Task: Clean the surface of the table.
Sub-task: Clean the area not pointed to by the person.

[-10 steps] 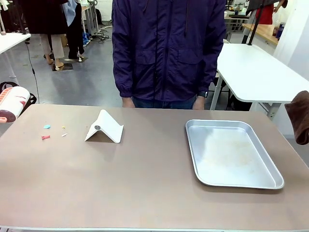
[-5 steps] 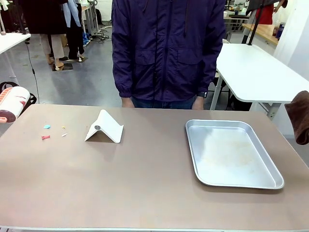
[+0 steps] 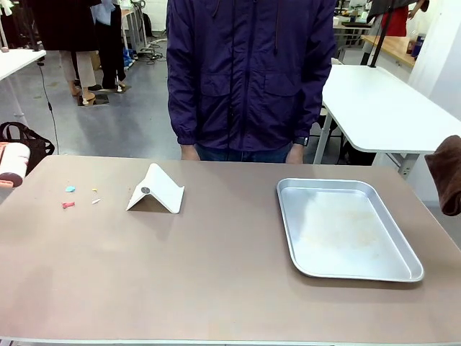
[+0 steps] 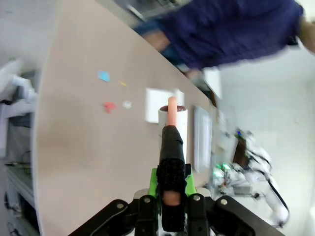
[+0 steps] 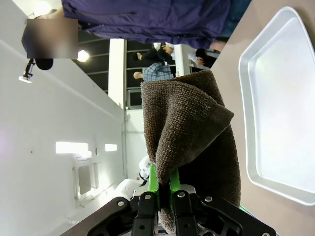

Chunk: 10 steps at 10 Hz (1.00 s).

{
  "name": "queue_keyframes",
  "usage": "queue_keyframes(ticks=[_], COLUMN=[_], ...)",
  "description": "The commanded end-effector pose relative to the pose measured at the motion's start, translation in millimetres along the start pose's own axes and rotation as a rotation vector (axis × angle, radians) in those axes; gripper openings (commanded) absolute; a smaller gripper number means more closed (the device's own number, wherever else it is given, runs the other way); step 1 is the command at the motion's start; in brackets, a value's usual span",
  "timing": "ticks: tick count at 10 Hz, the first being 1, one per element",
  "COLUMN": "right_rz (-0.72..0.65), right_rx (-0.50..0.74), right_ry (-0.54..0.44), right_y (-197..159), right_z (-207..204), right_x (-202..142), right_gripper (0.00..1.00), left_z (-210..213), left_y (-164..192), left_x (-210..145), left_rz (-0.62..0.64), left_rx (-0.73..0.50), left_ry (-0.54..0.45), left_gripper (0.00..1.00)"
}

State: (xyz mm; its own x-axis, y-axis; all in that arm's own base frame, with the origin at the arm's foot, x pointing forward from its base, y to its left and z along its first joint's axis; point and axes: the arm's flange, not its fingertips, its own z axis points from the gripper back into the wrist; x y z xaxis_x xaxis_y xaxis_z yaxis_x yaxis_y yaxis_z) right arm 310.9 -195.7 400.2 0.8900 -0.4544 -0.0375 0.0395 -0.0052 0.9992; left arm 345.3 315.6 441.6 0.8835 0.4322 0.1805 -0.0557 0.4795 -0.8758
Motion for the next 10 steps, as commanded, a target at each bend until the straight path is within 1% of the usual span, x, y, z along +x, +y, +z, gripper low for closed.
queue_keyframes(ticks=[1,3,4,5,6,7,10], right_rz=[0.006,0.006,0.006,0.006,0.006,0.006,0.006], right_rx=[0.030,0.030,0.030,0.030,0.030,0.030,0.030], right_ry=[-0.006,-0.006,-0.006,-0.006,-0.006,-0.006,-0.006], right_y=[3.6,3.6,3.6,3.6,3.6,3.6,3.6], right_z=[0.7,0.7,0.7,0.7,0.7,0.7,0.7], right_x=[0.1,0.1,0.1,0.1,0.1,0.1,0.1], right_gripper=[0.10,0.10,0.10,0.10,0.10,0.10,0.10], left_z=[-12.3,-20.8,-25.1,-30.8,-34.6,-41.2,-60.6], left_y=[-5.3,2.2,5.9,8.4,12.4,17.6,24.1], left_x=[-2.2,9.2,14.0,18.1,23.8,31.6,45.0], left_rz=[0.085,0.087,0.100,0.115,0.145,0.167,0.215], left_rx=[0.141,0.222,0.244,0.259,0.249,0.267,0.261], left_ry=[-0.042,-0.033,0.013,0.024,0.060,0.057,0.080], left_gripper=[0.03,0.03,0.03,0.03,0.03,0.03,0.03])
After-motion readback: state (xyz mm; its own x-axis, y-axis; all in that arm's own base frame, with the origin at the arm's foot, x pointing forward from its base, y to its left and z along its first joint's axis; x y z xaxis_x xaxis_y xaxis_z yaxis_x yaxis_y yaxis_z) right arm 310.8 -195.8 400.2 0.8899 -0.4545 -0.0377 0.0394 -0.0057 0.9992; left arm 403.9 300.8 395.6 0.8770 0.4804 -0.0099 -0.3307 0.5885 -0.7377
